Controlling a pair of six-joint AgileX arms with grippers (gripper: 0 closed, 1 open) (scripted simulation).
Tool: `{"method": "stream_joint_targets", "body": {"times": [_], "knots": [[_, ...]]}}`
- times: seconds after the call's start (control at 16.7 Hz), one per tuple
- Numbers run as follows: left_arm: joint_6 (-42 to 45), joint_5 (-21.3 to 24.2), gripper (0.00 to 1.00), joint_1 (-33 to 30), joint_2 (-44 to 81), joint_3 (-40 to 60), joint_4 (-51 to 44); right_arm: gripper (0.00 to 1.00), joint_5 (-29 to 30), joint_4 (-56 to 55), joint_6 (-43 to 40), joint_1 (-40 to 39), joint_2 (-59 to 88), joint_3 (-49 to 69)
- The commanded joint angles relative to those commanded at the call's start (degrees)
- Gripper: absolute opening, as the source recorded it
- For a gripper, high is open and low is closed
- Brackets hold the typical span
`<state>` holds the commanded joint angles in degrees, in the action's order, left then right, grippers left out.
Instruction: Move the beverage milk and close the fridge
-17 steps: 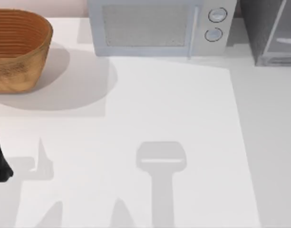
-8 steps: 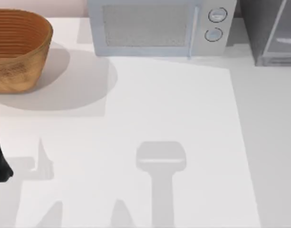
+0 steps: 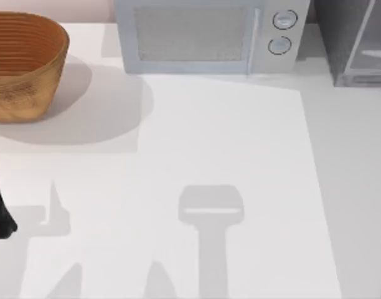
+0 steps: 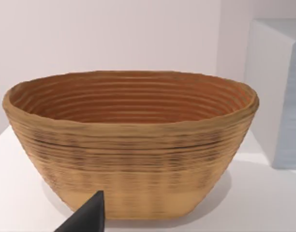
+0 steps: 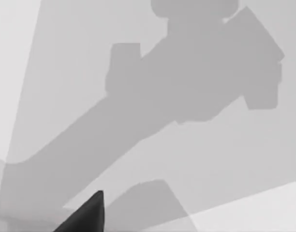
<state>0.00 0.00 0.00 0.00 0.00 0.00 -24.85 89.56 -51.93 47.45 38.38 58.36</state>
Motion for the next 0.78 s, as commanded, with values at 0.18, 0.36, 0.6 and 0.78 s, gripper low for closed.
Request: {"method": "stream_joint_targets", "body": {"times": [0.18, 0.36, 0.6, 0.78], "knots": [[0.0, 0.0, 1.0, 0.0, 0.0, 0.0, 0.0, 1.0, -8.5, -0.4, -19.1, 16.7, 19.9, 5.7], [0.0, 0.0, 1.0, 0.0, 0.0, 0.0, 0.0, 1.0, -16.5, -1.8, -36.6, 32.0, 38.0, 10.4], [0.0, 0.0, 1.0, 0.0, 0.0, 0.0, 0.0, 1.0, -25.0, -4.7, -53.9, 47.9, 55.8, 14.9], [0.0, 0.0, 1.0, 0.0, 0.0, 0.0, 0.0, 1.0, -28.8, -6.6, -60.8, 54.6, 63.0, 16.7]]}}
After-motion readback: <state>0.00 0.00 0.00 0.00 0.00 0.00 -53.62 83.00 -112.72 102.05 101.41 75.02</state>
